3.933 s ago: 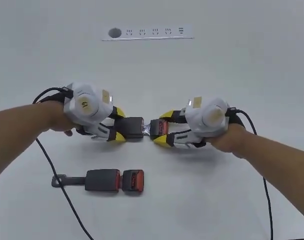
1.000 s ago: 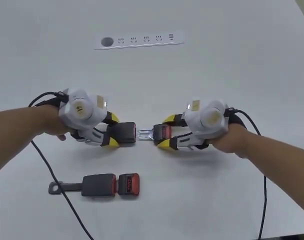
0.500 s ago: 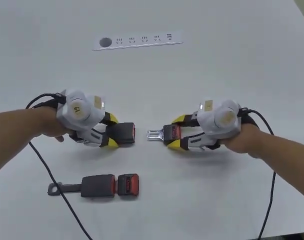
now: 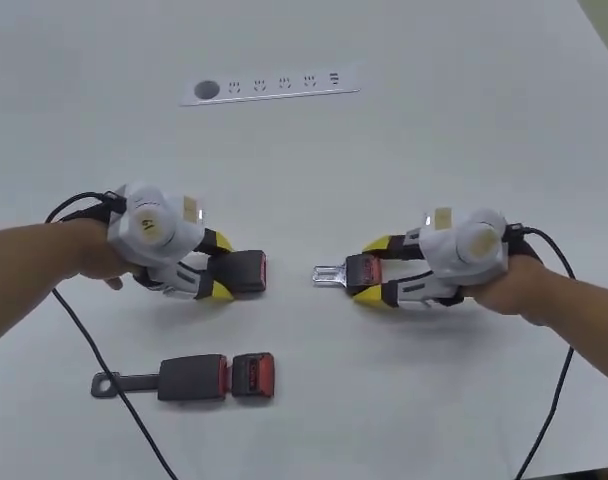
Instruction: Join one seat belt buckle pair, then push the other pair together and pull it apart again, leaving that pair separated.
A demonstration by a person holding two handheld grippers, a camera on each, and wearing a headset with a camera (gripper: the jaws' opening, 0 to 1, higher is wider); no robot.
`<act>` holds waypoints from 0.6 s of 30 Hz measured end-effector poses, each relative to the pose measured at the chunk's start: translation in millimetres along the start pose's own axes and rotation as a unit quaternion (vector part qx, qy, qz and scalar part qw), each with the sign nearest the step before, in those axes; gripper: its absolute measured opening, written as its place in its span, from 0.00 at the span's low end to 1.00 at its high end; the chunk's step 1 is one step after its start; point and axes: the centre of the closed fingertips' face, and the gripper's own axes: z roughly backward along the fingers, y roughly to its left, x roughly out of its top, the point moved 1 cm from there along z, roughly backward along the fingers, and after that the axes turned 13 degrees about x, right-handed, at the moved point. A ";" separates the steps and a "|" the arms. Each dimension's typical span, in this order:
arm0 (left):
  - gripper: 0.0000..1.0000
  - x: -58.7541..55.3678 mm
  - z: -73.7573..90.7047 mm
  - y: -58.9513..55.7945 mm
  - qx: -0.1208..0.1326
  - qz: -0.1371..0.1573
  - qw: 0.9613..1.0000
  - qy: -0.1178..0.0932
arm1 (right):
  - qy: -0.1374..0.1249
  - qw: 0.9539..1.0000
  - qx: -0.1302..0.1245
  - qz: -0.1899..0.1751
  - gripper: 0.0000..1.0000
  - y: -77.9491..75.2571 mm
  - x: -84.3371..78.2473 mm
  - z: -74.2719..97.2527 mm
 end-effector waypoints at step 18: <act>0.34 -0.6 -0.1 0.0 -0.001 0.001 1.000 0.000 | 0.002 1.000 -0.004 -0.008 0.37 2.2 -16.7 21.5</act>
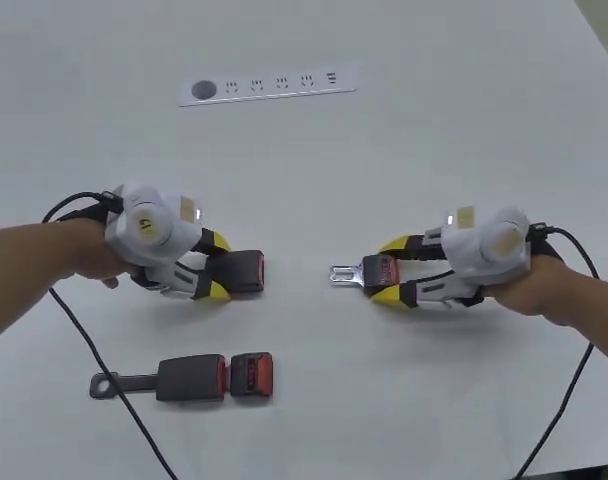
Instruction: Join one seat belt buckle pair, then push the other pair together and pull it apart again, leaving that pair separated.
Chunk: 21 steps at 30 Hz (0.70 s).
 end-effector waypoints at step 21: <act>0.46 6.4 3.8 -6.2 -0.003 0.015 1.000 0.018 | -0.023 0.999 -0.035 0.012 0.57 -5.4 17.7 6.7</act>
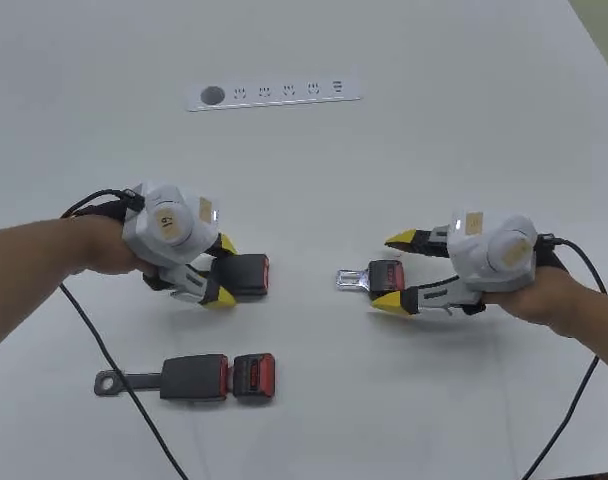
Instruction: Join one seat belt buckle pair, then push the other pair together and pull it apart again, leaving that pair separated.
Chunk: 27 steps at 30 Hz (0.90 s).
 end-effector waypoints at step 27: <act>0.94 -13.2 89.2 -2.5 0.212 0.309 0.921 -0.111 | -0.093 0.978 -0.165 -0.088 0.91 19.3 18.4 6.4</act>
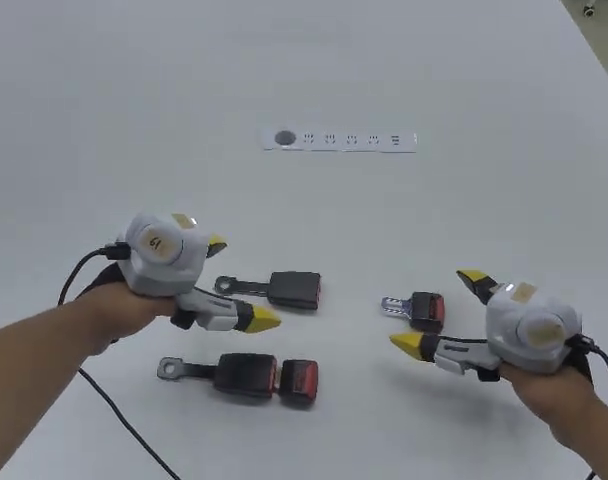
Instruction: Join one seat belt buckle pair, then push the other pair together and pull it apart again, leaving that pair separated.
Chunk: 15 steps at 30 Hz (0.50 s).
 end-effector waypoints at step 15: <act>1.00 -26.4 51.8 -5.4 0.033 0.078 0.995 -0.048 | -0.019 1.000 -0.012 -0.013 0.92 53.3 9.4 7.0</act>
